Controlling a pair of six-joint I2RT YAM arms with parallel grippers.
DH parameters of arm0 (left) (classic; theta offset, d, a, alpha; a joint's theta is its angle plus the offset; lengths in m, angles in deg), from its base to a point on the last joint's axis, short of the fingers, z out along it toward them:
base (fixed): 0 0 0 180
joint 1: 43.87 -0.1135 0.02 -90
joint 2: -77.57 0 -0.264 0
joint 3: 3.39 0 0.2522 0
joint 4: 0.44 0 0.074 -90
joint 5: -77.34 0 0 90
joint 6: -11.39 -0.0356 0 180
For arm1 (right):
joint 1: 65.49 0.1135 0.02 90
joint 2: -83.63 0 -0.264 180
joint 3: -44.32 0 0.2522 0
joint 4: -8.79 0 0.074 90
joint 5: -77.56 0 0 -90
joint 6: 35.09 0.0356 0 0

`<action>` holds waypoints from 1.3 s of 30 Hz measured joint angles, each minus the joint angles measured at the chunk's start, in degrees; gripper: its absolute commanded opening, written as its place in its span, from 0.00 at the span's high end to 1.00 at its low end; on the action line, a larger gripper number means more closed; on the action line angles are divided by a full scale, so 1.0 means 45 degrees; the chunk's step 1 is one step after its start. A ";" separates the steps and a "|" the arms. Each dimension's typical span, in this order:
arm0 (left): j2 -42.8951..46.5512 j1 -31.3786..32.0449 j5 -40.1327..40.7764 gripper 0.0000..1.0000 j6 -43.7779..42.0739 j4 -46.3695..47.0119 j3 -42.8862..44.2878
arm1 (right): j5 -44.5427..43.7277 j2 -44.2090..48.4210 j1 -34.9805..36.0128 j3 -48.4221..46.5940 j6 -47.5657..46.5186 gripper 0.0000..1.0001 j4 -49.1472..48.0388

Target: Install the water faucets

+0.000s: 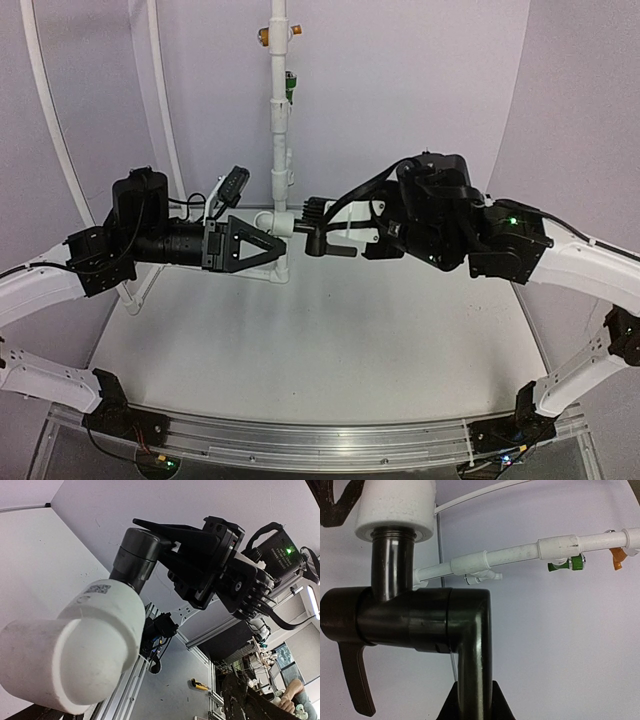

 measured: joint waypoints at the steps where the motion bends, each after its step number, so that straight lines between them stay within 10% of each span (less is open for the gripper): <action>1: 0.0029 -0.0026 0.0098 0.04 0.0007 0.0001 0.0000 | 0.0052 0.0000 0.0000 0.0000 0.0001 1.00 -0.0004; 39: 0.0885 -0.0303 -0.1717 0.09 -0.0472 0.0945 0.0146 | 0.0346 0.0117 0.0367 0.0705 -0.0765 1.00 0.0016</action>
